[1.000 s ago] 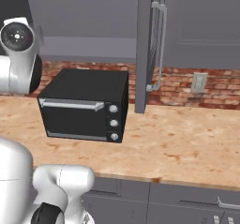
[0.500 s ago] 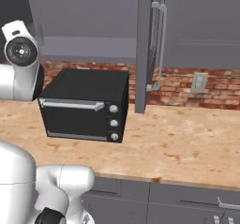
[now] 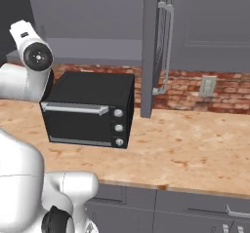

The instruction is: There is a bowl on the dining counter. Grab a lemon wedge from the fridge and place it in the bowl. Then get the liquor bottle and glass cup from the cabinet and place them next to the bowl.

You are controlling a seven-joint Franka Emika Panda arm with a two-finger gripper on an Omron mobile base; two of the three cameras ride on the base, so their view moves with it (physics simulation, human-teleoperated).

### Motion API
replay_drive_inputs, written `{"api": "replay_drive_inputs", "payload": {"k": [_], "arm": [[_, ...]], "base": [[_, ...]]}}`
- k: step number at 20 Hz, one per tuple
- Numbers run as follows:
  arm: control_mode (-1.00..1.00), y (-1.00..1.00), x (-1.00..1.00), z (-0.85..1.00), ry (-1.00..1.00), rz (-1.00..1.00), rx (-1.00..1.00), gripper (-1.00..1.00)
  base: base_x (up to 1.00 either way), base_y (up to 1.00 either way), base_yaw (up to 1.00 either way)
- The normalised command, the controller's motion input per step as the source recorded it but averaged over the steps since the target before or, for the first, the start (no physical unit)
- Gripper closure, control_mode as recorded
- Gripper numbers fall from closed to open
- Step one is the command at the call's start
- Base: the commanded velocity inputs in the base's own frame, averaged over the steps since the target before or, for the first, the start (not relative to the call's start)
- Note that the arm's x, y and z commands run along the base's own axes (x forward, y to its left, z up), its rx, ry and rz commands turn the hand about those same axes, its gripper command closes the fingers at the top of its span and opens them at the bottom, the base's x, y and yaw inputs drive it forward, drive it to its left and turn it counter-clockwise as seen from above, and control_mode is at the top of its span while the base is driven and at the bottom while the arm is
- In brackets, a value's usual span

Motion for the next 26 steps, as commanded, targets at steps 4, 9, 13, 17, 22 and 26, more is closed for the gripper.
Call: {"api": "replay_drive_inputs", "payload": {"k": [4,9,13,17,22,26], "arm": [[-1.00,0.26,0.39,0.25,0.04,0.07,0.00,-1.00],[-1.00,0.49,0.39,0.05,0.10,0.01,-0.03,-1.00],[-1.00,0.56,0.31,0.00,0.07,0.00,-0.04,-1.00],[-1.00,0.32,0.27,0.08,0.05,0.00,-0.02,-1.00],[-1.00,0.29,0.33,0.14,0.05,0.00,-0.02,-1.00],[-1.00,0.28,0.36,0.15,0.07,0.00,-0.01,-1.00]], "base": [[0.00,0.00,0.00],[0.00,0.00,0.00],[0.00,0.00,0.00],[0.00,0.00,0.00],[0.00,0.00,0.00],[0.00,0.00,0.00]]}}
